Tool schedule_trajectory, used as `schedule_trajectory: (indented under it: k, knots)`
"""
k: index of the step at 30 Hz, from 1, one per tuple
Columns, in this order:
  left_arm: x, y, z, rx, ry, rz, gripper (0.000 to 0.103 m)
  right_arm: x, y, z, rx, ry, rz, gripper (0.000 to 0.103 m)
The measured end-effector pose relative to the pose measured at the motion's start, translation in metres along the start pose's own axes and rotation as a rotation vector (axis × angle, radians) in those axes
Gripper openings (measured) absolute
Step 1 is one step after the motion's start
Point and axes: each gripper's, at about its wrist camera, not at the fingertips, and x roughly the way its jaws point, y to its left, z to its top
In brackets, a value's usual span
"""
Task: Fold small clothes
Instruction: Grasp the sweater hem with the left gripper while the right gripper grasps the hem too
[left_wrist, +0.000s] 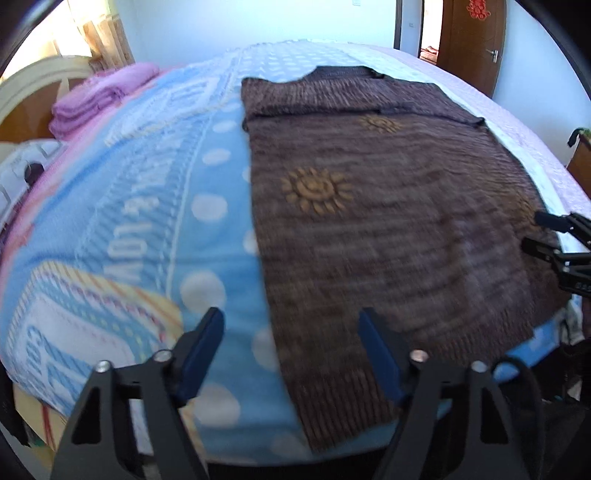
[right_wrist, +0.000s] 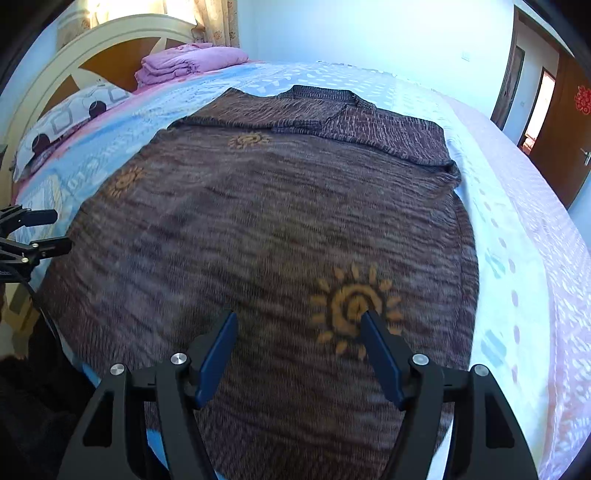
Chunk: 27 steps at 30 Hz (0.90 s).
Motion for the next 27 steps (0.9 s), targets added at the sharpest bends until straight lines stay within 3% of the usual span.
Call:
schedule_trajectory:
  k: [2,7,12,17,24,27]
  knots:
    - [-0.001,0.0,-0.006,-0.019,0.021,-0.031,0.071,-0.002,0.001,-0.005,-0.003,-0.005,-0.008,0.07]
    - [-0.002,0.0,-0.027,-0.08,0.093,-0.119,0.048,-0.007,0.0,-0.018,0.041,-0.021,0.002,0.07]
    - [0.001,0.003,-0.035,-0.12,0.109,-0.146,0.042,-0.01,0.002,-0.026,0.054,-0.039,-0.004,0.07]
    - [0.0,0.006,-0.036,-0.139,0.095,-0.174,0.011,-0.012,0.0,-0.026,0.065,-0.045,0.002,0.07]
    - [-0.015,0.006,-0.032,-0.113,0.041,-0.135,0.009,-0.042,-0.021,-0.023,0.12,-0.076,-0.019,0.07]
    - [-0.023,0.01,-0.029,-0.113,0.015,-0.133,0.009,-0.054,-0.042,-0.03,0.184,-0.052,-0.026,0.07]
